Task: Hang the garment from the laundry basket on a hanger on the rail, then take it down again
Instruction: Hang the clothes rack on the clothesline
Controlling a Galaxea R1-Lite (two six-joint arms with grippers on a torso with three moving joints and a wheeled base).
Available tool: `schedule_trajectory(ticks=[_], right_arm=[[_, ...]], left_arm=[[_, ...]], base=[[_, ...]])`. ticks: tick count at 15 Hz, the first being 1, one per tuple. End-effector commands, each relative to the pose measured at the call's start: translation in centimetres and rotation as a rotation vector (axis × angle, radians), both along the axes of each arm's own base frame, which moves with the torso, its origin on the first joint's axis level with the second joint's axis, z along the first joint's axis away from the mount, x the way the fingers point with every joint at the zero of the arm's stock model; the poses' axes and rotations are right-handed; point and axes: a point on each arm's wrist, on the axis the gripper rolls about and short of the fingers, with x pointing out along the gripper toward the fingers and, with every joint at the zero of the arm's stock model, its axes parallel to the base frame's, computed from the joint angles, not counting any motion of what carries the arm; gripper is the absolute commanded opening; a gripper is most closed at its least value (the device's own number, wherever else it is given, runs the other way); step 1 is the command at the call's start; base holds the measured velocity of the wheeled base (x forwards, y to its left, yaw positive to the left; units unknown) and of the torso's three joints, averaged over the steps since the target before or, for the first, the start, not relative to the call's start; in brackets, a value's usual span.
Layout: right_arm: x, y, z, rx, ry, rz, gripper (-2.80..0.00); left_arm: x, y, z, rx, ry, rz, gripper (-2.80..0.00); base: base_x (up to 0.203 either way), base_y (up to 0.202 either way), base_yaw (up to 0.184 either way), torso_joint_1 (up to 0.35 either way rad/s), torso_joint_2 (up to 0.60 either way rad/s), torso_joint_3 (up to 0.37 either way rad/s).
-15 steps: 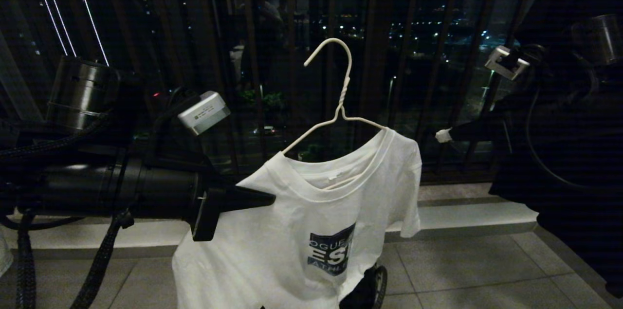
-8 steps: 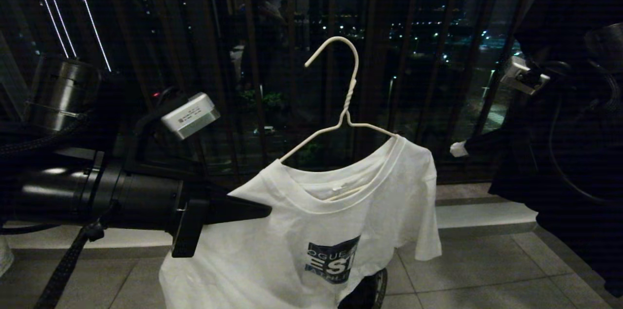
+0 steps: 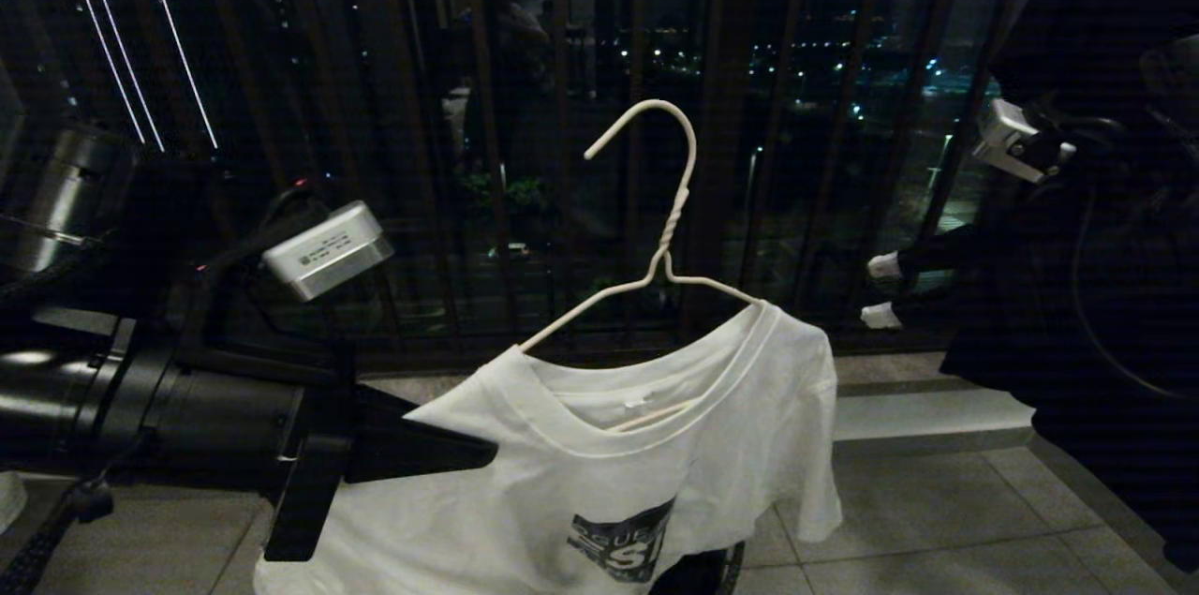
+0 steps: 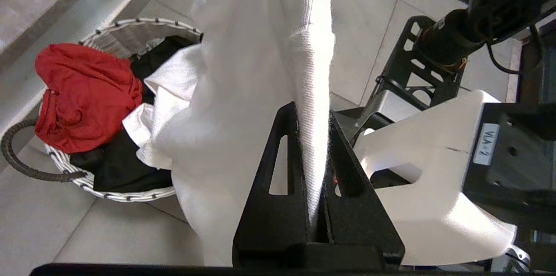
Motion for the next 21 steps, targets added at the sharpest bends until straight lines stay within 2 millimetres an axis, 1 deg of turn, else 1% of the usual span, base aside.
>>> schedule_trajectory(ticks=[1, 4, 7, 11, 14, 16, 19, 21], right_arm=[[0.3, 1.5, -0.7, -0.003, 0.022, 0.060, 0.00], [0.1, 3.2, -1.5, 0.032, 0.057, 0.168, 0.00], [1.1, 3.9, -2.2, 0.042, 0.046, 0.202, 0.00], [0.8, 5.6, -3.7, 0.026, 0.083, 0.272, 0.00], [0.7, 6.6, -3.9, 0.021, 0.085, 0.311, 0.00], [1.1, 7.1, -4.3, 0.021, 0.078, 0.322, 0.00], [2.1, 7.4, -5.1, 0.016, 0.077, 0.329, 0.00], [2.1, 7.9, -5.4, 0.014, 0.080, 0.347, 0.00]], left_arm=[[-0.7, 0.3, 0.3, -0.008, -0.016, -0.004, -2.80], [-0.8, 0.4, 0.2, -0.003, -0.003, -0.005, -2.80], [-1.1, 0.5, 0.0, -0.003, -0.003, -0.006, -2.80], [-1.7, 0.7, -0.2, 0.004, 0.009, -0.010, -2.80], [-2.4, 1.1, -0.2, 0.002, 0.007, -0.013, -2.80], [-2.9, 1.1, -0.1, -0.001, -0.001, -0.025, -2.80], [-3.0, 0.9, -0.3, 0.002, 0.005, -0.034, -2.80], [-3.0, 0.8, -0.4, 0.005, 0.009, -0.042, -2.80]], base=[[0.000, 0.000, 0.000, 0.000, 0.00, 0.000], [0.000, 0.000, 0.000, 0.000, 0.00, 0.000], [0.000, 0.000, 0.000, 0.000, 0.00, 0.000], [0.000, 0.000, 0.000, 0.000, 0.00, 0.000], [0.000, 0.000, 0.000, 0.000, 0.00, 0.000], [0.000, 0.000, 0.000, 0.000, 0.00, 0.000], [0.000, 0.000, 0.000, 0.000, 0.00, 0.000], [0.000, 0.000, 0.000, 0.000, 0.00, 0.000]])
